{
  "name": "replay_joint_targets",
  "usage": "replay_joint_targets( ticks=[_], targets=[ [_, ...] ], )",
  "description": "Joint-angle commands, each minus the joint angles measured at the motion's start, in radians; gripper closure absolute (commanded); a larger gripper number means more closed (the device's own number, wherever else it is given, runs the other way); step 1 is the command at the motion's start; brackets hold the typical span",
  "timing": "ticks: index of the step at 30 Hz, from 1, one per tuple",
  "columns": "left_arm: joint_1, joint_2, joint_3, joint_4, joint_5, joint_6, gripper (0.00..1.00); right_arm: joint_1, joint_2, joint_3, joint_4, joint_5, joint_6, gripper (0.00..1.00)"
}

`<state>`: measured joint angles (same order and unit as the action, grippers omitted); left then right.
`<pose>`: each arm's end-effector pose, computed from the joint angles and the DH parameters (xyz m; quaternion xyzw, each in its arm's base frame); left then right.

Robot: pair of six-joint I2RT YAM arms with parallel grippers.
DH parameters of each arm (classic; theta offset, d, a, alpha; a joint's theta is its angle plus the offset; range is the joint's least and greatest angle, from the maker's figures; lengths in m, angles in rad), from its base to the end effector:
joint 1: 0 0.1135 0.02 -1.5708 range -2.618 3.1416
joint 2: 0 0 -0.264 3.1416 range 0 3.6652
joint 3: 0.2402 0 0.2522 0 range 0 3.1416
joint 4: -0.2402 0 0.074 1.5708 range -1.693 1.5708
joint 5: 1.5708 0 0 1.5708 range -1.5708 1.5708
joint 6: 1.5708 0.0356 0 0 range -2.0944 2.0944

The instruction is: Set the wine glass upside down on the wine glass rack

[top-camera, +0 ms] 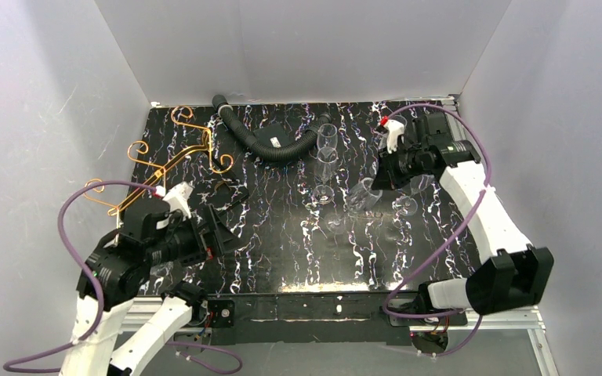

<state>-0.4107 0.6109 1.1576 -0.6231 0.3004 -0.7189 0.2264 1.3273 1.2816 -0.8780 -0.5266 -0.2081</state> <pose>0.0779 -0.0454 0.4353 -0.0108 0.7323 -0.4524 0.5088 0.2561 0.0774 0.3349 -0.2781 0.8761 0.2496 0.3047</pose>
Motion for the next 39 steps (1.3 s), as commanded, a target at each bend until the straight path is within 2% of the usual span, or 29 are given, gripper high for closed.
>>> replay_joint_targets(
  ticks=[1,6,8,12,17,25,29,33,39],
  targets=[
    [-0.004,0.044,-0.045,0.064,0.135,-0.123,0.02,-0.024,-0.115,-0.060,0.052,-0.332,-0.002,0.99],
    [-0.068,0.060,-0.084,0.149,0.115,-0.185,0.02,-0.051,-0.178,-0.114,0.095,-0.534,0.012,0.99],
    [-0.150,0.082,-0.094,0.174,0.052,-0.190,0.02,-0.064,-0.188,-0.132,0.122,-0.593,0.037,0.99],
    [-0.385,0.149,-0.094,0.224,-0.124,-0.167,0.02,-0.101,-0.218,-0.184,0.220,-0.706,0.113,0.99],
    [-0.541,0.251,-0.099,0.362,-0.242,-0.164,0.02,-0.138,-0.260,-0.251,0.331,-0.781,0.194,0.99],
    [-0.672,0.346,-0.123,0.563,-0.411,-0.180,0.03,-0.156,-0.287,-0.312,0.462,-0.841,0.307,0.99],
    [-0.693,0.364,-0.143,0.616,-0.471,-0.204,0.14,-0.159,-0.288,-0.317,0.481,-0.847,0.323,0.99],
    [-0.701,0.371,-0.151,0.648,-0.509,-0.224,0.31,-0.160,-0.293,-0.321,0.489,-0.846,0.327,0.99],
    [-0.707,0.396,-0.148,0.645,-0.534,-0.275,0.49,-0.164,-0.293,-0.327,0.496,-0.829,0.330,0.99]
  ],
)
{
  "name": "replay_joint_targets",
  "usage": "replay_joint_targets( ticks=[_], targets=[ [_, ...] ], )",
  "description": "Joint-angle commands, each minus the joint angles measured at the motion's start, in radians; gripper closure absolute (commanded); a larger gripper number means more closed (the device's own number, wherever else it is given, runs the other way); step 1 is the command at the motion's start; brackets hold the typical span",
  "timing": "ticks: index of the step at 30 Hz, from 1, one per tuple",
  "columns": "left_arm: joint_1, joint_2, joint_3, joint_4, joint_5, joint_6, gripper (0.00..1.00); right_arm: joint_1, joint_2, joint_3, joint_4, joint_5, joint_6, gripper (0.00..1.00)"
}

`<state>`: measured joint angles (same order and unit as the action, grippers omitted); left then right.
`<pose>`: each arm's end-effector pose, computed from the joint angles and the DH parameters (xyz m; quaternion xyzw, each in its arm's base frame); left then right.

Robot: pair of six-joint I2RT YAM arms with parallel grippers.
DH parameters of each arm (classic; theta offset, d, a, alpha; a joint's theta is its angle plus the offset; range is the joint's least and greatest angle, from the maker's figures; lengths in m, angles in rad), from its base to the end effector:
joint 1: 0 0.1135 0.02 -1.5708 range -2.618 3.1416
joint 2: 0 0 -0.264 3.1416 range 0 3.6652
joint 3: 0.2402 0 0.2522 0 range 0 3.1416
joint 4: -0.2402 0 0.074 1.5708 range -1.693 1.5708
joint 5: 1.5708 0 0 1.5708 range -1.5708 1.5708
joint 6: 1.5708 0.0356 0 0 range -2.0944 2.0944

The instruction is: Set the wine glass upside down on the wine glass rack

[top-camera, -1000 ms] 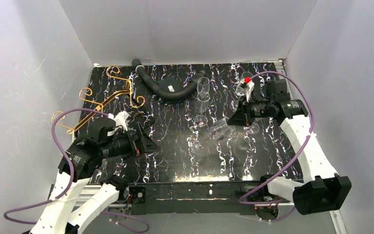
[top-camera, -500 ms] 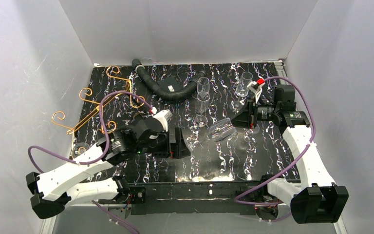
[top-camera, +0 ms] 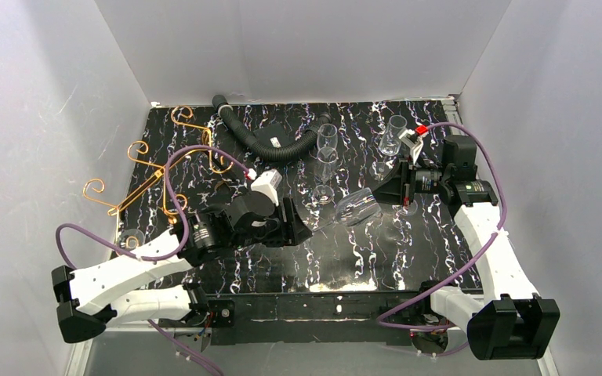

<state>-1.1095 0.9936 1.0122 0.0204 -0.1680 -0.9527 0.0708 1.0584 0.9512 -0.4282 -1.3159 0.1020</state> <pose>0.1072 -0.2022 0.4035 -0.0062 0.6934 -0.5862 0.4190 0.2089 0.0494 0.3347 -0.2918 0.6922 0.5632 0.3443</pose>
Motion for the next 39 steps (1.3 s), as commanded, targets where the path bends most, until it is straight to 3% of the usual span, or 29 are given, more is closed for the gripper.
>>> replay_joint_targets(
  ticks=[1,9,12,17,18,20,24,26,31,39],
  targets=[
    [-0.010,0.017,-0.002,0.001,-0.067,-0.046,0.52,-0.008,-0.024,0.003,0.046,-0.037,0.018,0.99],
    [-0.022,0.042,0.017,0.003,-0.079,-0.055,0.76,-0.008,-0.033,0.001,0.039,-0.019,-0.003,0.99],
    [-0.024,0.044,0.020,0.005,-0.067,-0.043,1.00,-0.008,-0.039,0.001,0.020,-0.014,-0.027,0.99],
    [-0.024,0.037,0.017,-0.009,-0.072,-0.015,1.00,-0.008,-0.054,0.005,-0.004,-0.036,-0.062,0.98],
    [-0.024,0.033,0.018,-0.014,-0.077,-0.006,1.00,-0.008,-0.059,0.009,-0.016,-0.034,-0.075,0.95],
    [-0.024,0.023,0.027,-0.057,-0.087,0.018,1.00,-0.008,-0.067,0.024,-0.071,-0.022,-0.128,0.76],
    [-0.024,0.001,0.073,-0.171,-0.115,0.083,1.00,-0.008,-0.092,0.063,-0.190,-0.007,-0.260,0.30],
    [-0.024,-0.011,0.105,-0.233,-0.123,0.114,1.00,-0.009,-0.103,0.087,-0.261,0.013,-0.330,0.22],
    [-0.024,-0.016,0.223,-0.414,-0.129,0.208,1.00,-0.056,-0.125,0.140,-0.340,0.031,-0.405,0.19],
    [-0.024,0.034,0.494,-0.706,-0.172,0.436,1.00,-0.140,-0.142,0.078,-0.302,-0.012,-0.408,0.18]
  ],
)
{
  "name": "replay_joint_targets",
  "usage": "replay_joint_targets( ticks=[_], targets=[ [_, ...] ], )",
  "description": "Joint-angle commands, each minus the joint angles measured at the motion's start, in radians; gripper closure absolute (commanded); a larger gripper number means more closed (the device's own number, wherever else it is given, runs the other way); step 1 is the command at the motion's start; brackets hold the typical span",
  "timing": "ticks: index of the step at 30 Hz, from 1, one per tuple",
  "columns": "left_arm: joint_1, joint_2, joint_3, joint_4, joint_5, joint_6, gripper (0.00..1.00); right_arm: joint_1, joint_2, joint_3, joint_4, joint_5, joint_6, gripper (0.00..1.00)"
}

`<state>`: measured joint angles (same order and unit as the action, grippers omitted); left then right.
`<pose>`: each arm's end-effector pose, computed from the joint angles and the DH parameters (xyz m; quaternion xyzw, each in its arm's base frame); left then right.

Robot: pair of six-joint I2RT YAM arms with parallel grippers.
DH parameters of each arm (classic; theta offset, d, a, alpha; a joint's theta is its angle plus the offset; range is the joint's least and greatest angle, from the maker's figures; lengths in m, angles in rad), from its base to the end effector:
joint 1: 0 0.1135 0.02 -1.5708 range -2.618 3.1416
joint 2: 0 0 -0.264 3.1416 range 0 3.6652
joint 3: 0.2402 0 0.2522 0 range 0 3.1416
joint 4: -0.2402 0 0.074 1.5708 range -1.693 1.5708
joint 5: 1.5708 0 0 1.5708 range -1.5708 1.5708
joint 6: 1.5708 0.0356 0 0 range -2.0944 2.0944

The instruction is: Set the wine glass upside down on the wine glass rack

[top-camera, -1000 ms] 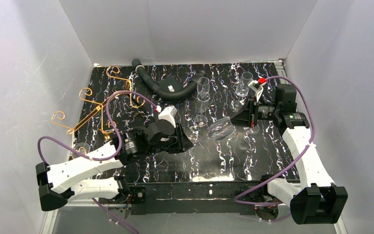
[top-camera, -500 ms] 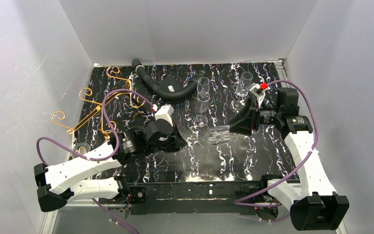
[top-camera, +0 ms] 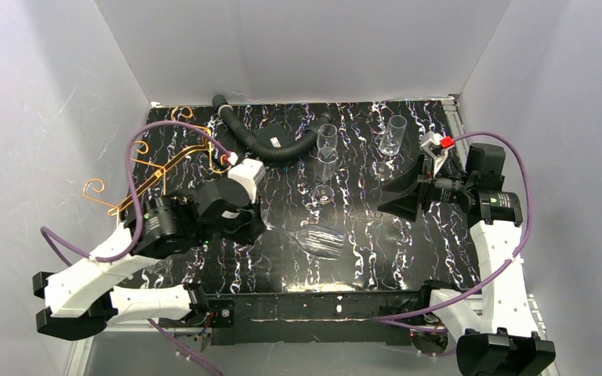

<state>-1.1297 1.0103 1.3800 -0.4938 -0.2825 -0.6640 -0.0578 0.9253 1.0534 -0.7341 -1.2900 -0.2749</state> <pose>0.0917 -0.1710 0.4682 0.0806 0.7436 -0.4462 0.4914 0.1671 0.0246 0.3674 -0.3539 0.6735 0.4639 0.4538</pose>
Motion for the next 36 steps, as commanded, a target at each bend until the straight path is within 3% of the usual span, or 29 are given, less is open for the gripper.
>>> replay_joint_targets(
  ticks=[1,9,18,23,31,36],
  targets=[
    [-0.004,0.027,0.166,-0.226,-0.072,0.175,1.00,-0.011,-0.007,-0.035,0.007,-0.041,-0.033,0.19],
    [-0.004,0.078,0.437,-0.399,-0.234,0.469,1.00,-0.016,0.008,-0.090,0.015,-0.070,-0.089,0.18],
    [-0.004,0.172,0.688,-0.390,-0.473,0.835,1.00,-0.014,0.039,-0.093,-0.017,-0.098,-0.122,0.18],
    [-0.003,0.230,0.750,-0.280,-0.601,1.048,1.00,-0.013,0.058,-0.085,-0.045,-0.095,-0.142,0.18],
    [0.012,0.322,0.749,0.073,-0.778,1.464,1.00,-0.011,0.097,-0.073,-0.077,-0.094,-0.170,0.18],
    [0.155,0.361,0.777,0.091,-0.735,1.460,1.00,-0.009,0.111,-0.072,-0.088,-0.098,-0.185,0.18]
  ],
)
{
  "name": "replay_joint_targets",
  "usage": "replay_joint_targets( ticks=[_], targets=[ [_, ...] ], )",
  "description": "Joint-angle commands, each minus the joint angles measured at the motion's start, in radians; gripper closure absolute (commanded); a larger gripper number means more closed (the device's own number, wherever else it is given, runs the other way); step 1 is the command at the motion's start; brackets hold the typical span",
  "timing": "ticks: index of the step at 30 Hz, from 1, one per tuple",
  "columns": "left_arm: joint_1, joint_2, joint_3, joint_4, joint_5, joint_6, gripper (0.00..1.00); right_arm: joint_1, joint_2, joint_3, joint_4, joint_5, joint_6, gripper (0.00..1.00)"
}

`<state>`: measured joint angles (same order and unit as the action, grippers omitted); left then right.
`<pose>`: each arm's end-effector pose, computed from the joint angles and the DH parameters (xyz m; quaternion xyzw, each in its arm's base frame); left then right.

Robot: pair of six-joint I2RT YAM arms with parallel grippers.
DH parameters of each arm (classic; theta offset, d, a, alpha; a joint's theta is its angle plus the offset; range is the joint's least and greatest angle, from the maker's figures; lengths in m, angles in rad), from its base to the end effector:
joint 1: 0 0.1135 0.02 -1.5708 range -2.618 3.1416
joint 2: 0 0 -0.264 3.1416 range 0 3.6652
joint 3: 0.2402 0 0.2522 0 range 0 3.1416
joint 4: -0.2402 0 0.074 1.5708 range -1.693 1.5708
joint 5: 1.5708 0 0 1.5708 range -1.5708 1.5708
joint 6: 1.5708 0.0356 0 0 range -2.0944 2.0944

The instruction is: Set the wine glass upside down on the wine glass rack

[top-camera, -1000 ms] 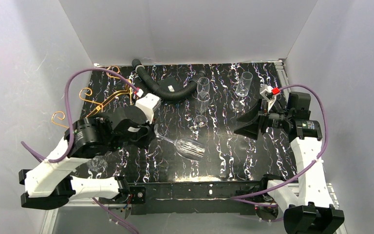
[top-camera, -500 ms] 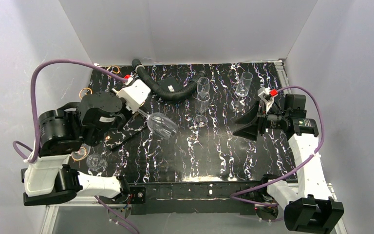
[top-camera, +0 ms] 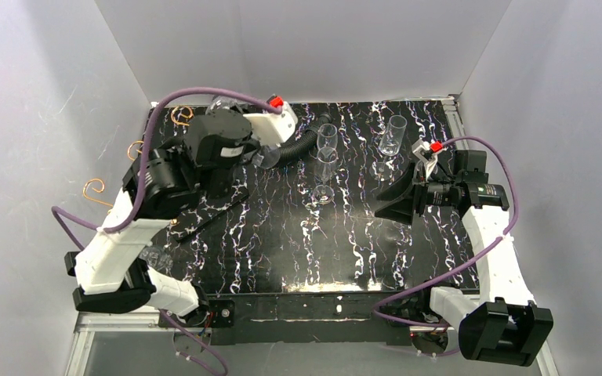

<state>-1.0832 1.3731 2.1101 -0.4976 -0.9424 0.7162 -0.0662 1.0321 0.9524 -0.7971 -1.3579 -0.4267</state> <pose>0.1198 -0.1645 0.6039 0.2090 0.6218 0.1478 0.7402 0.1876 0.0224 0.3178 -0.3413 0.6817 0.5081 0.4007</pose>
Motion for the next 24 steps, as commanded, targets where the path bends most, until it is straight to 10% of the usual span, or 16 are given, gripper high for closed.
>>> replay_joint_targets(
  ticks=[1,24],
  targets=[
    [0.144,0.003,0.048,0.083,-0.062,0.060,1.00,0.000,0.005,0.030,-0.026,-0.029,-0.034,0.18],
    [0.615,-0.071,-0.094,0.488,-0.065,0.226,1.00,0.004,0.065,0.043,-0.094,-0.071,-0.092,0.18]
  ],
)
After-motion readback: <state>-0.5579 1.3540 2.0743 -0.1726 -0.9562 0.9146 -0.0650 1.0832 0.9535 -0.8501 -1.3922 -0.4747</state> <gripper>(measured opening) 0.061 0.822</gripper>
